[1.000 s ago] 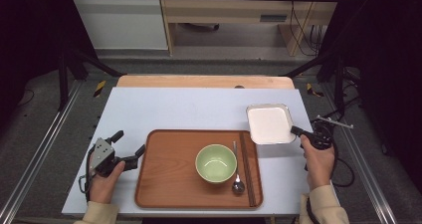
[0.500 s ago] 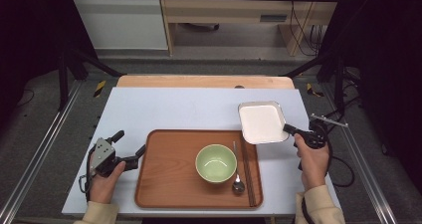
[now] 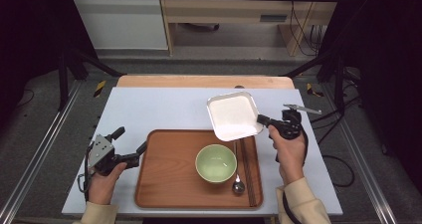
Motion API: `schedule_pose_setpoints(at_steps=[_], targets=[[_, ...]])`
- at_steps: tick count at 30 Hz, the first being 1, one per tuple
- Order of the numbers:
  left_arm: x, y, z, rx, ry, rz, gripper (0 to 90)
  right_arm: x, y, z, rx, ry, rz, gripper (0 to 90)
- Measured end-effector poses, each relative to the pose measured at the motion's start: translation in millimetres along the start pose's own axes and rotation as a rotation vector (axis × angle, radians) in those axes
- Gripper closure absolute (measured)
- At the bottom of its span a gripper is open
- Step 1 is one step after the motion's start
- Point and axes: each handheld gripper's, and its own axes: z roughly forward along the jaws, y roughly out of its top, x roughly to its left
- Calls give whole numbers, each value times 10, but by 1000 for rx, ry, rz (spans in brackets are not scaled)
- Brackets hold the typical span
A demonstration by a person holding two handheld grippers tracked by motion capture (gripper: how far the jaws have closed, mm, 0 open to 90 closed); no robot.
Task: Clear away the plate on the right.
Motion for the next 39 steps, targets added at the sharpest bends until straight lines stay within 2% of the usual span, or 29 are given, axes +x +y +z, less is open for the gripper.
schedule_pose_setpoints(at_steps=[5, 7, 10, 16, 17, 22, 25, 27, 29, 35, 39], targets=[[-148, 263, 57, -32, -24, 4, 76, 339, 103, 99, -8, 13, -75, 891], [-200, 379, 114, -42, -32, -6, 92, 439, 119, 133, -10, 11, -91, 891], [-275, 568, 223, -49, -41, 4, 109, 570, 120, 178, -22, 10, -119, 891], [-434, 822, 470, -29, -41, 34, 138, 696, 60, 251, -59, -16, -153, 891], [-466, 850, 524, -24, -43, 27, 145, 709, 46, 255, -64, -25, -154, 891], [-605, 919, 723, -1, -32, 13, 173, 758, -22, 267, -87, -52, -178, 891], [-690, 924, 839, 24, -18, 18, 172, 782, -45, 272, -93, -50, -188, 891], [-734, 923, 892, 24, -24, -1, 170, 791, -50, 278, -91, -46, -196, 891], [-780, 919, 918, 24, -8, -4, 171, 790, -54, 276, -93, -48, -198, 891], [-802, 857, 1010, 68, 21, -40, 173, 794, -78, 261, -109, -56, -199, 891], [-799, 810, 1067, 87, 2, -91, 216, 826, -95, 244, -136, -65, -201, 891]])
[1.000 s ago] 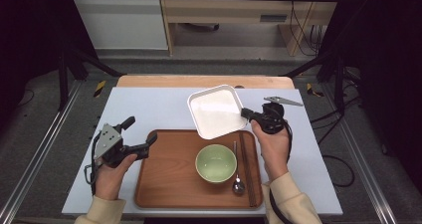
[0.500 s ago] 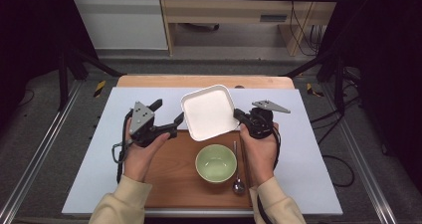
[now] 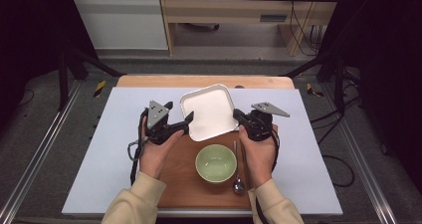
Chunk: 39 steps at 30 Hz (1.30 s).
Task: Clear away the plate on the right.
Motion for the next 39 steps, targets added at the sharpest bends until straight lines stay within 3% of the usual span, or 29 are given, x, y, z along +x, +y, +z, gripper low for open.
schedule_pose_setpoints(at_steps=[6, 11, 13, 15, 21, 25, 28, 33, 36, 39], targets=[[-21, -38, 28, -5, -8, -27, 294, 44, 1, -30, -33, -13, 2, 891], [4, -58, 74, -2, -9, -93, 369, 63, 2, -47, -58, -21, -6, 891], [9, -70, 97, 5, -32, -120, 393, 76, 3, -55, -72, -24, -5, 891], [2, -72, 98, -9, -40, -129, 456, 91, 4, -52, -80, -24, -6, 891], [67, -80, 105, -31, -5, -191, 643, 139, -5, -60, -86, -31, -28, 888], [106, -72, 94, -61, 30, -190, 740, 216, -45, -41, -75, -41, -59, 878], [132, -51, 72, -79, 46, -164, 817, 246, -92, -6, -54, -32, -63, 871], [193, -69, 84, -77, 48, -166, 860, 273, -161, 44, -21, -13, -54, 857], [215, -82, 64, -108, 53, -174, 885, 281, -200, 92, -1, 6, -57, 844], [222, -83, 39, -111, 65, -152, 890, 298, -251, 147, 27, 29, -65, 829]])
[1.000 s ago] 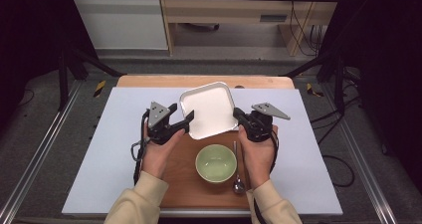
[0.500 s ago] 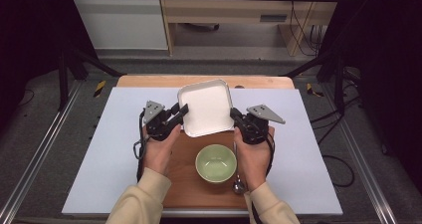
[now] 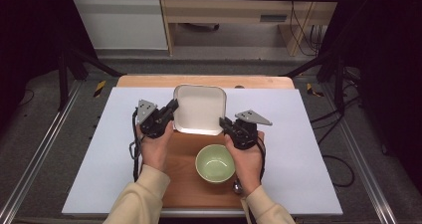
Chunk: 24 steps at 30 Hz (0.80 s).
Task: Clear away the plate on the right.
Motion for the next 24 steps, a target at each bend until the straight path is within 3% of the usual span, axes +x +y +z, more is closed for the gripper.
schedule_pose_setpoints(at_steps=[3, 13, 16, 19, 24], targets=[[8, 29, -35, -2, 7, 25, 891, 6, -24, 16, 8, 23, -7, 805], [238, 79, -149, 9, 51, 43, 891, 37, -3, -3, 3, 64, -116, 416], [317, 74, -185, 26, 47, 30, 891, -25, -42, -7, 7, 75, -116, 320], [354, 70, -240, 30, 65, 47, 891, -81, -85, -17, -7, 98, -90, 270], [450, 52, -279, 28, 86, 32, 891, -106, -74, -80, -48, 116, -126, 181]])
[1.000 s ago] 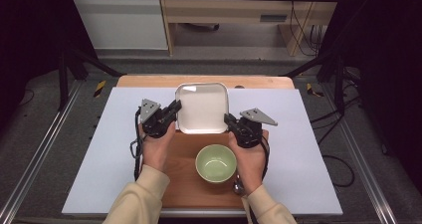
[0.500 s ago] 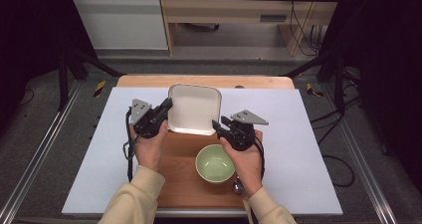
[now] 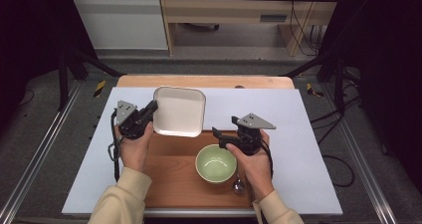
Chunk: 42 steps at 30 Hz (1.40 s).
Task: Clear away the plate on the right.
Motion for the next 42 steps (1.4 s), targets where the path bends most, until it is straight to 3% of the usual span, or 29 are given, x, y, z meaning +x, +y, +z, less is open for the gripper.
schedule_pose_setpoints(at_steps=[4, 7, 9, 12, 16, 19, 25, 32, 34, 37, 42], targets=[[83, -4, -35, 2, 12, -2, 891, -76, 52, -83, -30, 1, -37, 116], [149, -1, -64, 16, 11, 10, 891, -177, 29, -112, -5, -1, -45, 88], [195, -1, -83, 21, 11, 10, 891, -245, -26, -138, 23, -26, -92, 79], [250, -4, -120, 27, 7, 22, 891, -380, -106, -209, 32, -55, -102, 78], [330, -57, -203, 27, 2, 29, 891, -622, -200, -317, 16, -67, -90, 69], [369, -74, -260, 46, 9, 25, 891, -830, -309, -377, 27, -75, -48, 69], [353, -37, -382, 61, 26, 26, 891, -1133, -482, -597, 52, -146, 27, 83], [300, -134, -549, 117, 21, 51, 891, -1205, -503, -863, 20, -204, 63, 103], [313, -200, -605, 134, 22, 50, 891, -1209, -514, -865, 26, -207, 72, 103], [299, -294, -670, 156, 18, 80, 891, -1232, -532, -827, 39, -210, 70, 106], [292, -421, -733, 190, 2, 56, 891, -1240, -543, -788, 53, -214, 70, 107]])
